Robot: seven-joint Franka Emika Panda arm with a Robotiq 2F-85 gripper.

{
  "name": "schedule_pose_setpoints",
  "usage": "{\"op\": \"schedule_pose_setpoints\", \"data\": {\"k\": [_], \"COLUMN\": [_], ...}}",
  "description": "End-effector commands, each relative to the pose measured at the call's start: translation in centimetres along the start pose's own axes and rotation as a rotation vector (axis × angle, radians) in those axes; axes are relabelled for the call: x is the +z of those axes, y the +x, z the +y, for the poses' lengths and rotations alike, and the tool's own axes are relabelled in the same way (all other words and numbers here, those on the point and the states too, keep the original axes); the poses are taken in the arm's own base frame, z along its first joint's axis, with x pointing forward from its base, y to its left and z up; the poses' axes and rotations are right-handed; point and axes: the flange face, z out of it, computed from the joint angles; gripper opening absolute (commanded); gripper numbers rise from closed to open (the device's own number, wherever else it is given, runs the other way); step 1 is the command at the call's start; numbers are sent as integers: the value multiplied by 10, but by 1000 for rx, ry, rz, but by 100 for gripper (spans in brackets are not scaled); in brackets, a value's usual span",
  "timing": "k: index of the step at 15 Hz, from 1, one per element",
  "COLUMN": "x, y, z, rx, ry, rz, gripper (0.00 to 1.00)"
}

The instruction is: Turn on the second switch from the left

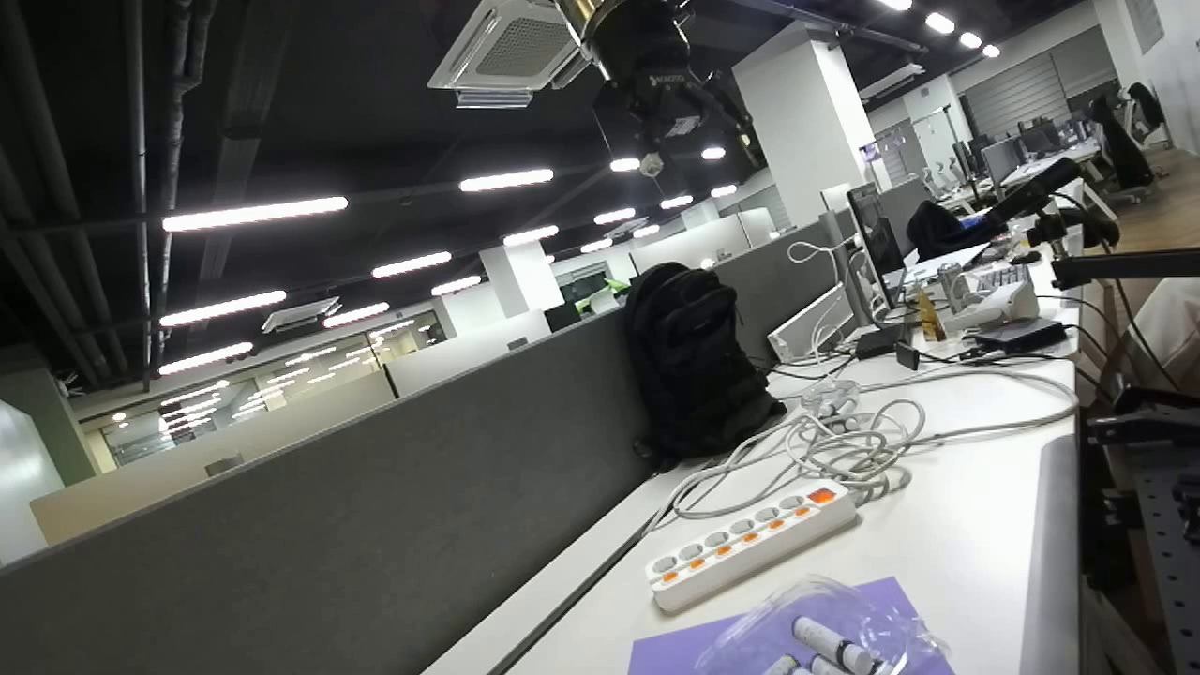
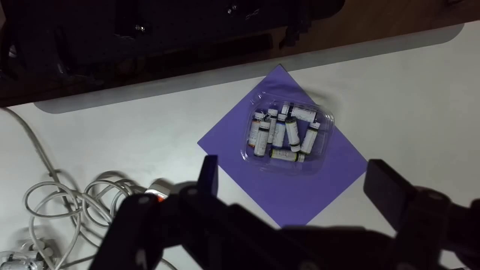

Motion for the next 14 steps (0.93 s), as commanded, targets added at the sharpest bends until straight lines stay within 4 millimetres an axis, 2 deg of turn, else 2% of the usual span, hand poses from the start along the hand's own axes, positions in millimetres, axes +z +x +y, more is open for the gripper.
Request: {"op": "schedule_pose_setpoints", "data": {"k": [1, 4, 9, 10, 11, 14], "x": [-3, 2, 40, 48, 57, 84], "y": [9, 40, 113, 127, 142, 180], "z": [0, 6, 16, 17, 17, 21], "rx": [19, 62, 103, 111, 117, 143], "ry": [-6, -62, -167, -182, -200, -234], "rz": [62, 148, 213, 230, 243, 265], "gripper": [100, 100, 100, 75, 74, 53]}}
